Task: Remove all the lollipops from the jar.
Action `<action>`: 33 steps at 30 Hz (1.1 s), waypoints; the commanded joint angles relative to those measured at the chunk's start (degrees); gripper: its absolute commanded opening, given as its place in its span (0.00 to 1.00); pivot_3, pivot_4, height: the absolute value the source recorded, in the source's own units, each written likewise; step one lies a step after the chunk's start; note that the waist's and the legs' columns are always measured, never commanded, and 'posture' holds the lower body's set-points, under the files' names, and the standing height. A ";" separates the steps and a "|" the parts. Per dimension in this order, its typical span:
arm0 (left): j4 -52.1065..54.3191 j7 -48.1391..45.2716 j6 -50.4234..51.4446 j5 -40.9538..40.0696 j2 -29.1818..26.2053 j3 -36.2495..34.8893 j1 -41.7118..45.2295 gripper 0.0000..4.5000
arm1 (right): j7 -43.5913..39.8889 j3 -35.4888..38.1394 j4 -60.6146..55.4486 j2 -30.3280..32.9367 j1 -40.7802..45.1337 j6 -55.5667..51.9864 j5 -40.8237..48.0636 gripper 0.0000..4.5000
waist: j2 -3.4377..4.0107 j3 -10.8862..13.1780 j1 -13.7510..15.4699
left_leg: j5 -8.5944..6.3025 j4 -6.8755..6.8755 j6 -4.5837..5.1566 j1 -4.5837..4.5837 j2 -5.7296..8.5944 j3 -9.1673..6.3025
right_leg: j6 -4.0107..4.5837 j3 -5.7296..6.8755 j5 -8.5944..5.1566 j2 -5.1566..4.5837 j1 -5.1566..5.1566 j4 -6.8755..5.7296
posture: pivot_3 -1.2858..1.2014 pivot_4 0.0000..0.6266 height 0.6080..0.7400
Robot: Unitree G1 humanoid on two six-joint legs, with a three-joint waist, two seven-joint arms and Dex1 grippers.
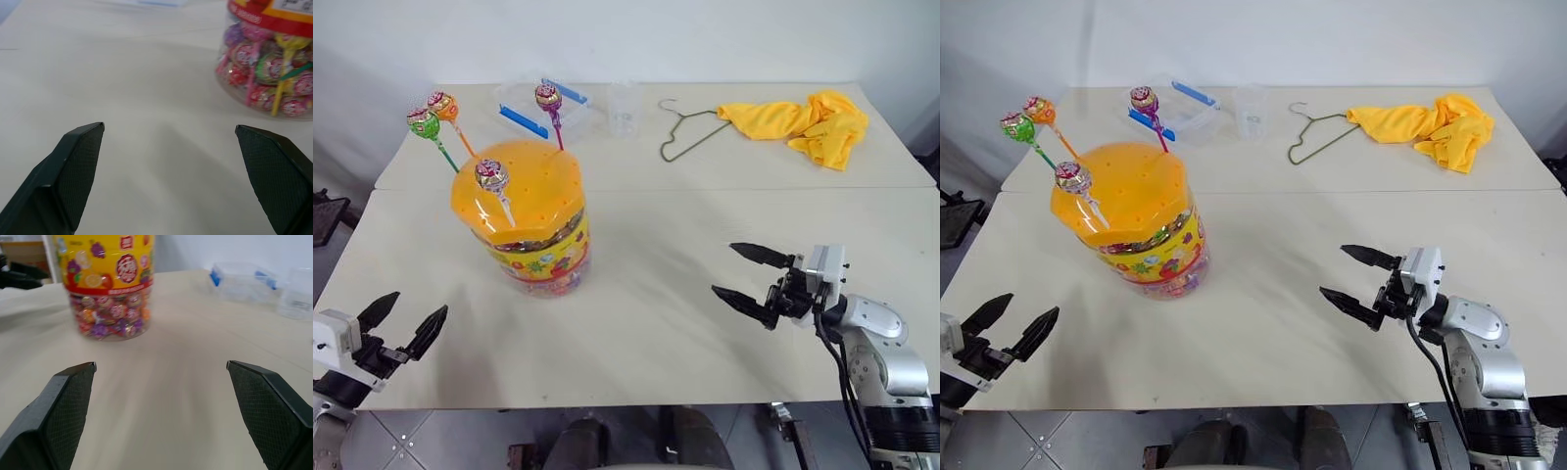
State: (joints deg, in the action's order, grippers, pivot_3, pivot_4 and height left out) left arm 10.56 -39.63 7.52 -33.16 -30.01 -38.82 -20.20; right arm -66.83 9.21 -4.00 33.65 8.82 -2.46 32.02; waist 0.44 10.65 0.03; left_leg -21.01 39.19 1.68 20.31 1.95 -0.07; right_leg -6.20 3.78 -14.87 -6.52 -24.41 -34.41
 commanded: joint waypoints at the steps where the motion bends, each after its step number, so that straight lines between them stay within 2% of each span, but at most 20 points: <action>1: 0.32 0.21 -0.96 0.11 -0.40 -1.42 -0.60 1.00 | -2.22 -0.28 -0.36 0.72 1.39 1.53 0.23 0.99 | 0.00 0.00 0.00 | 0.00 0.00 0.00 0.00 0.00 0.00 | 0.00 0.00 0.00 0.00 0.00 0.00 | 0.52 0.24 1.00; 5: -1.54 -2.23 1.51 -7.65 -0.13 -4.97 0.65 1.00 | -1.98 0.44 -4.11 -1.54 3.90 -1.36 6.00 0.99 | 0.00 0.00 -0.01 | 0.00 0.00 0.00 0.00 0.00 0.00 | 0.00 0.00 0.00 0.00 0.00 -0.01 | 0.52 0.24 1.00; 8: -5.96 -3.64 6.61 -18.78 -0.73 -11.14 2.78 1.00 | 1.87 1.65 -9.49 -3.11 7.44 -6.50 13.08 0.99 | 0.01 0.01 -0.14 | 0.00 0.00 -0.01 0.02 -0.04 -0.01 | 0.00 0.01 0.00 0.00 -0.03 -0.02 | 0.52 0.24 1.00; 12: -17.19 -10.77 7.77 -18.91 -5.73 -12.76 4.37 1.00 | 8.54 5.42 -15.56 -3.48 13.55 -12.09 23.60 0.99 | 0.01 0.01 -0.12 | -0.01 0.00 -0.04 0.01 -0.07 -0.02 | 0.02 0.05 -0.01 0.05 -0.05 -0.02 | 0.52 0.24 1.00; 15: -14.03 -13.57 12.09 -23.95 -8.90 -12.22 7.83 1.00 | 7.65 6.61 -17.34 -0.90 14.91 -14.23 25.22 0.99 | -0.18 -0.10 0.55 | -0.04 0.00 0.00 0.03 -0.04 -0.08 | 0.02 0.11 -0.01 0.02 -0.01 0.00 | 0.52 0.24 1.00; 18: -7.71 -12.11 16.37 -27.35 -12.14 -8.85 15.24 1.00 | 5.76 6.79 -17.88 0.92 15.39 -13.89 24.41 0.99 | -0.53 -0.21 1.67 | -0.05 0.14 0.04 0.12 0.01 -0.36 | 0.04 0.18 0.00 -0.06 0.07 0.01 | 0.52 0.24 1.00; 21: -4.37 -9.95 18.91 -25.44 -14.76 -3.01 21.91 1.00 | 5.31 6.49 -18.68 1.51 14.97 -14.38 24.22 0.99 | -0.55 -0.29 1.22 | -0.07 0.35 0.02 0.18 0.10 -0.56 | 0.07 0.13 0.02 -0.06 0.18 0.00 | 0.52 0.24 1.00; 23: -3.84 -8.20 20.04 -25.01 -15.37 0.08 26.93 1.00 | 4.83 6.51 -18.82 1.80 14.28 -14.67 24.29 0.99 | -0.47 -0.29 1.05 | -0.07 0.34 0.04 0.14 0.16 -0.49 | 0.06 0.07 0.03 -0.06 0.18 -0.02 | 0.52 0.24 1.00; 27: -8.00 -3.94 21.29 -18.89 -15.95 10.71 42.44 1.00 | 2.19 6.75 -18.53 2.96 11.99 -14.29 23.22 0.99 | -0.49 -0.28 0.81 | -0.06 0.26 0.01 0.14 0.12 -0.37 | 0.05 0.17 0.02 0.05 -0.02 -0.23 | 0.52 0.24 1.00; 30: -9.40 -4.32 23.10 -19.46 -14.47 13.22 47.96 0.88 | 2.55 6.73 -18.57 2.51 12.01 -14.22 23.06 1.00 | -0.49 -0.28 0.51 | -0.04 0.30 0.01 0.14 0.14 -0.20 | 0.04 0.46 0.03 0.18 -0.04 -0.29 | 0.52 0.24 1.00; 33: -9.62 -5.19 24.05 -19.85 -13.57 14.40 50.56 0.67 | 3.05 6.72 -18.73 2.11 11.66 -13.88 22.41 1.00 | -0.49 -0.28 0.05 | -0.04 0.30 0.02 0.08 0.15 -0.07 | 0.03 0.50 0.04 0.12 -0.05 -0.33 | 0.52 0.24 1.00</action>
State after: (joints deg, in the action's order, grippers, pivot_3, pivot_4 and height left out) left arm 1.08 -44.32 30.63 -52.69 -43.46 -24.67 29.90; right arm -64.06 14.77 -21.02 35.82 20.70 -17.38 54.42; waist -0.05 10.37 0.08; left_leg -21.05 39.50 1.70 20.38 2.10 -0.15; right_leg -6.18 4.29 -14.83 -6.43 -24.46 -34.75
